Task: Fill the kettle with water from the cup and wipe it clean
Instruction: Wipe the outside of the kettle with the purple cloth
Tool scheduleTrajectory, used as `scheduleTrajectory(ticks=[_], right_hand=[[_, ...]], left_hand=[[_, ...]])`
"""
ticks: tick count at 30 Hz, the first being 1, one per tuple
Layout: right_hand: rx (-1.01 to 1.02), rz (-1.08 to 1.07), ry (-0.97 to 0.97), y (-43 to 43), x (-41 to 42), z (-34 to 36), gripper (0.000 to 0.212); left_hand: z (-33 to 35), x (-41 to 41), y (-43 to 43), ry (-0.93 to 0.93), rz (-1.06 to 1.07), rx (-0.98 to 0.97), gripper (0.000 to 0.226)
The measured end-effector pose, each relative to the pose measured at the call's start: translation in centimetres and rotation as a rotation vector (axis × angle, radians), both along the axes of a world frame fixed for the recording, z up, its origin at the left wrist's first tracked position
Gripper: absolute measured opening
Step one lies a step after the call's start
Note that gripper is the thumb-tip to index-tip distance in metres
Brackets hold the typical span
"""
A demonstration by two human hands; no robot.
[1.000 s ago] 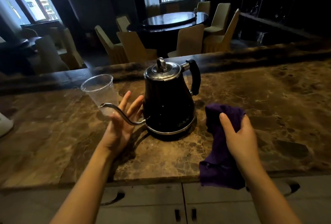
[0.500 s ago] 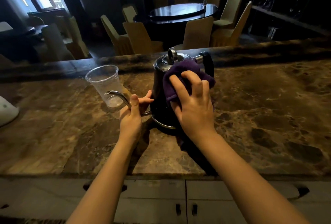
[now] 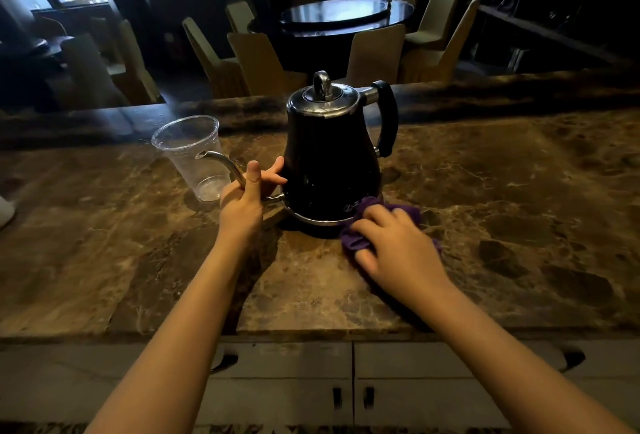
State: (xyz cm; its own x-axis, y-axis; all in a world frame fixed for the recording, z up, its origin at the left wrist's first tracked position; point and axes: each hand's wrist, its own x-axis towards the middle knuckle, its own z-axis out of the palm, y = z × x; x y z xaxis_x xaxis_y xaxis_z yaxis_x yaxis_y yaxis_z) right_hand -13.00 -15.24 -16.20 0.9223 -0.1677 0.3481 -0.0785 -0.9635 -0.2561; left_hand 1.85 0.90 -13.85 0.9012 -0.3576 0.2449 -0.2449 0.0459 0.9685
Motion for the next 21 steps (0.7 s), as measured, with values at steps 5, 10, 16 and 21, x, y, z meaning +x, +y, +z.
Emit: scheduleTrajectory(ticks=[5,10,16,21], right_hand=[[0.081,-0.181,-0.019,-2.5,-1.5,-0.2,0.033],[0.006,-0.246,-0.023,-2.0,-2.9,-0.8,0.052],[0.098,-0.206,0.013,-2.3,-3.0,-1.0,0.06],[0.094,-0.248,-0.042,-1.7,-2.8,-1.1,0.048]], left_hand=[[0.6,2.3,0.5,0.141,-0.068,-0.054,0.042],[2.7,0.3,1.5,0.042,0.262,0.102,0.046],[7.5,-3.7,0.3,-0.308,0.346,0.512,0.082],[10.3,-5.6,-1.2,-0.439,0.334,0.506,0.095]])
